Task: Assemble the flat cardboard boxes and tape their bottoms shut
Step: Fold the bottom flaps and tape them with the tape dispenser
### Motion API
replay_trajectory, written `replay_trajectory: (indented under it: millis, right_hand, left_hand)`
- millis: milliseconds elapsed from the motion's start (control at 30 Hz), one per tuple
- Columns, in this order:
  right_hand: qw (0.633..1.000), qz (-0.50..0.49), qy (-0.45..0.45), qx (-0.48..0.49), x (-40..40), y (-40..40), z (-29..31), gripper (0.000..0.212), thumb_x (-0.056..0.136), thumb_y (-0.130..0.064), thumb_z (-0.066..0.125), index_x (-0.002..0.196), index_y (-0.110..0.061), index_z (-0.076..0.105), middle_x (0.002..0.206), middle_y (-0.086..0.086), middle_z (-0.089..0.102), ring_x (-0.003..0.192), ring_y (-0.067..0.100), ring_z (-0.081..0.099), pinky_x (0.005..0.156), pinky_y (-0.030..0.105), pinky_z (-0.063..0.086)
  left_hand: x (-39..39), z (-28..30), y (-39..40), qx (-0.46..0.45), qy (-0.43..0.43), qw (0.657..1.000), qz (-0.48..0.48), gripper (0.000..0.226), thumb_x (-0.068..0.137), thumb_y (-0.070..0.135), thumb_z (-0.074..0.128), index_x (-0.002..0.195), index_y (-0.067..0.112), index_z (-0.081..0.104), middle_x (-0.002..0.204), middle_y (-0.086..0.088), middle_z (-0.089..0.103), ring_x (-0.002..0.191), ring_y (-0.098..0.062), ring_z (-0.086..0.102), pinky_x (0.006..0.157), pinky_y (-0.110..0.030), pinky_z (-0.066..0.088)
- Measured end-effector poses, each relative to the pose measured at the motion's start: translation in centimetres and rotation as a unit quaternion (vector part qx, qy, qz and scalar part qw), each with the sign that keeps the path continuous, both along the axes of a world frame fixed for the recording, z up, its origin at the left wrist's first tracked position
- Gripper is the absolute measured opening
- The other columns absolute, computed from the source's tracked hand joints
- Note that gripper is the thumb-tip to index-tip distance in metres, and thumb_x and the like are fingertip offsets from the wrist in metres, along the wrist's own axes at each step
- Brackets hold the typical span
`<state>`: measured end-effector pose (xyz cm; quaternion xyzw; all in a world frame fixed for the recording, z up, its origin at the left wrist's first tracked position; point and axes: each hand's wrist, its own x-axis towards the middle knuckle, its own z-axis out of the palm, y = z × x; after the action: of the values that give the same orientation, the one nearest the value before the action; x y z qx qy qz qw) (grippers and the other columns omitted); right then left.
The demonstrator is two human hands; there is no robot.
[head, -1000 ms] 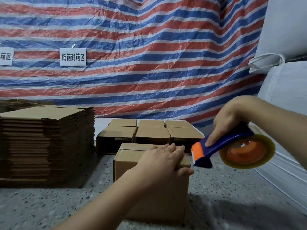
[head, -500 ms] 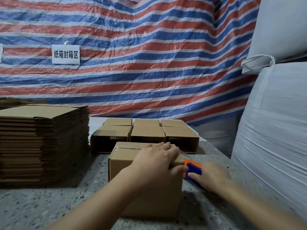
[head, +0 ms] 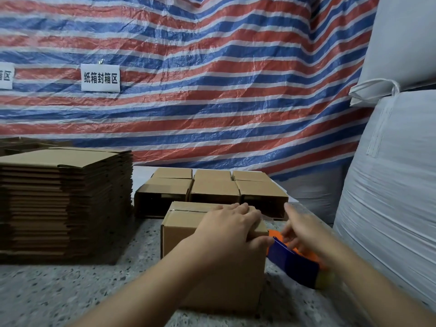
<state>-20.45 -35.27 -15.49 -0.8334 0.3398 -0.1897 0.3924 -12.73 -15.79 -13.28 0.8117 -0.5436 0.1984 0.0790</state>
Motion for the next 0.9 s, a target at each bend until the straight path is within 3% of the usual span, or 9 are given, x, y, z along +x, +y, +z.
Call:
replay_trajectory:
  millis: [67, 133, 300, 433, 533, 667, 767, 833, 900]
  right_hand:
    - [0.988, 0.047, -0.012, 0.149, -0.6, 1.4, 0.7, 0.071, 0.1, -0.066, 0.034, 0.091, -0.006, 0.072, 0.08, 0.009, 0.073, 0.074, 0.024, 0.067, 0.064, 0.035, 0.048]
    - [0.977, 0.071, -0.037, 0.197, -1.1, 2.4, 0.7, 0.062, 0.098, -0.064, 0.044, 0.09, -0.007, 0.068, 0.077, 0.008, 0.068, 0.07, 0.022, 0.062, 0.061, 0.032, 0.045]
    - [0.97, 0.091, -0.104, 0.202, -1.2, 3.6, 0.7, 0.034, 0.103, -0.039, 0.053, 0.08, -0.014, 0.058, 0.068, 0.002, 0.055, 0.063, 0.016, 0.051, 0.056, 0.027, 0.04]
    - [0.964, 0.086, -0.12, 0.221, -0.6, 4.9, -0.7, 0.029, 0.105, -0.029, 0.049, 0.094, -0.008, 0.065, 0.075, 0.008, 0.056, 0.062, 0.017, 0.048, 0.052, 0.026, 0.038]
    - [0.962, 0.07, -0.105, 0.243, -0.3, 6.4, -3.0, 0.028, 0.105, -0.024, 0.045, 0.098, -0.007, 0.067, 0.083, 0.013, 0.062, 0.074, 0.024, 0.053, 0.064, 0.033, 0.043]
    - [0.964, 0.034, -0.203, 0.171, -0.6, 6.6, -3.5, 0.03, 0.108, -0.028, 0.041, 0.098, -0.016, 0.066, 0.099, 0.009, 0.064, 0.088, 0.022, 0.058, 0.076, 0.036, 0.048]
    - [0.955, 0.081, -0.279, 0.057, -0.9, 6.4, -2.3, 0.041, 0.108, -0.042, 0.028, 0.137, -0.032, 0.054, 0.133, -0.014, 0.053, 0.121, -0.002, 0.049, 0.094, 0.016, 0.039]
    - [0.943, 0.148, -0.284, 0.088, -0.7, 7.0, -2.5, 0.062, 0.096, -0.062, 0.023, 0.15, -0.037, 0.039, 0.139, -0.025, 0.044, 0.127, -0.013, 0.039, 0.099, 0.011, 0.031]
    - [0.932, 0.187, -0.271, 0.149, -0.6, 7.9, -3.3, 0.077, 0.086, -0.073, 0.022, 0.154, -0.038, 0.033, 0.145, -0.029, 0.042, 0.136, -0.008, 0.035, 0.106, 0.015, 0.03]
  left_hand:
    - [0.1, 0.0, 0.0, -0.003, -0.008, 1.0, 0.001, 0.065, 0.093, 0.069, 0.033, 0.142, 0.027, 0.042, 0.143, -0.002, 0.048, 0.135, -0.02, 0.041, 0.108, -0.039, 0.036]
    - [0.1, -0.1, 0.0, -0.003, -0.013, 1.0, 0.001, 0.066, 0.093, 0.07, 0.032, 0.141, 0.026, 0.043, 0.143, -0.002, 0.049, 0.134, -0.02, 0.042, 0.108, -0.038, 0.037]
    - [0.5, -0.4, -0.2, -0.007, -0.018, 1.0, -0.008, 0.064, 0.094, 0.068, 0.032, 0.143, 0.028, 0.039, 0.144, -0.001, 0.049, 0.135, -0.019, 0.042, 0.109, -0.038, 0.035]
    - [0.7, -0.6, -0.2, -0.015, -0.023, 1.0, -0.007, 0.067, 0.092, 0.071, 0.029, 0.141, 0.028, 0.042, 0.142, -0.001, 0.051, 0.133, -0.019, 0.044, 0.108, -0.038, 0.035]
    - [0.8, -0.7, -0.2, -0.012, -0.022, 1.0, -0.002, 0.071, 0.092, 0.072, 0.027, 0.146, 0.027, 0.036, 0.147, -0.001, 0.047, 0.138, -0.02, 0.04, 0.112, -0.039, 0.031]
    - [0.8, -0.6, -0.2, -0.015, -0.019, 1.0, -0.005, 0.074, 0.092, 0.072, 0.026, 0.147, 0.025, 0.035, 0.146, -0.002, 0.048, 0.137, -0.021, 0.041, 0.111, -0.041, 0.033]
    - [0.7, -0.5, -0.2, -0.009, -0.02, 1.0, -0.005, 0.075, 0.092, 0.072, 0.024, 0.145, 0.023, 0.039, 0.145, -0.003, 0.049, 0.138, -0.02, 0.04, 0.11, -0.04, 0.034]
    - [0.6, -0.5, -0.2, -0.011, -0.005, 1.0, 0.0, 0.077, 0.091, 0.069, 0.018, 0.148, 0.021, 0.038, 0.149, -0.004, 0.046, 0.141, -0.019, 0.037, 0.113, -0.038, 0.031]
    - [0.4, -0.4, -0.4, -0.011, 0.018, 1.0, 0.005, 0.08, 0.088, 0.063, 0.012, 0.152, 0.018, 0.032, 0.156, -0.005, 0.037, 0.145, -0.017, 0.03, 0.117, -0.035, 0.024]
